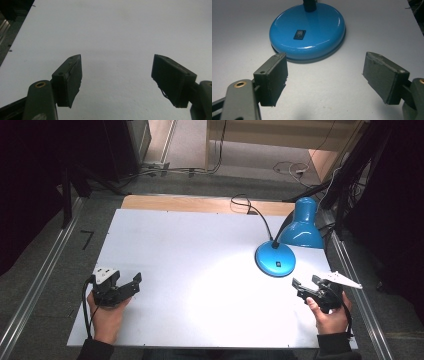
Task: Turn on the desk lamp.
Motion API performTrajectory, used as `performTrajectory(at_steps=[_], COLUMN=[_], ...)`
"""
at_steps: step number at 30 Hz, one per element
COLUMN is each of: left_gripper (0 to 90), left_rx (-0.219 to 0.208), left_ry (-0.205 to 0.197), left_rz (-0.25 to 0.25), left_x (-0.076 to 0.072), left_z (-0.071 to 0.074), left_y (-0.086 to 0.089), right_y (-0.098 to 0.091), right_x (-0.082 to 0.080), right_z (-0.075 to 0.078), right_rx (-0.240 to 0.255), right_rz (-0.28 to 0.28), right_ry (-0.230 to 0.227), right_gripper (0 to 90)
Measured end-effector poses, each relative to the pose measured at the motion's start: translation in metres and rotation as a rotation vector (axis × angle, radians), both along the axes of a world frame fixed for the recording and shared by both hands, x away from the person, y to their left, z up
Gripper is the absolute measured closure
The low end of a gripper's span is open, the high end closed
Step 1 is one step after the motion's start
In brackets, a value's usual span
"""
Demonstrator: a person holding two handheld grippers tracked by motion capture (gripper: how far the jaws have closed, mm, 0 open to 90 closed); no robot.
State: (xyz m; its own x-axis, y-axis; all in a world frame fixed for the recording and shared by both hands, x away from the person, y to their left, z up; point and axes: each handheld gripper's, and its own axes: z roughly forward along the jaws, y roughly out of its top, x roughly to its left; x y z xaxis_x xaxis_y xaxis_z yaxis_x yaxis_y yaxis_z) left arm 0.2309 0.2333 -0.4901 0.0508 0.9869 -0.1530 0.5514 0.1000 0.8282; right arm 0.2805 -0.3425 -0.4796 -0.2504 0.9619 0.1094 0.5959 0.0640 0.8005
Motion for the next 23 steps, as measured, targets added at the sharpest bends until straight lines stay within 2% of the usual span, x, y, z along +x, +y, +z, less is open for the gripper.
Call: performTrajectory(at_steps=[23], left_gripper=[25.0], left_rx=[0.004], left_ry=[0.003], left_rz=[0.002], left_x=[0.000], left_z=[0.000], left_y=[0.000], right_y=[-0.022], right_x=[-0.014], right_z=[-0.004], right_rx=[-0.010], right_rz=[-0.041], right_ry=[0.018], right_gripper=[18.6])
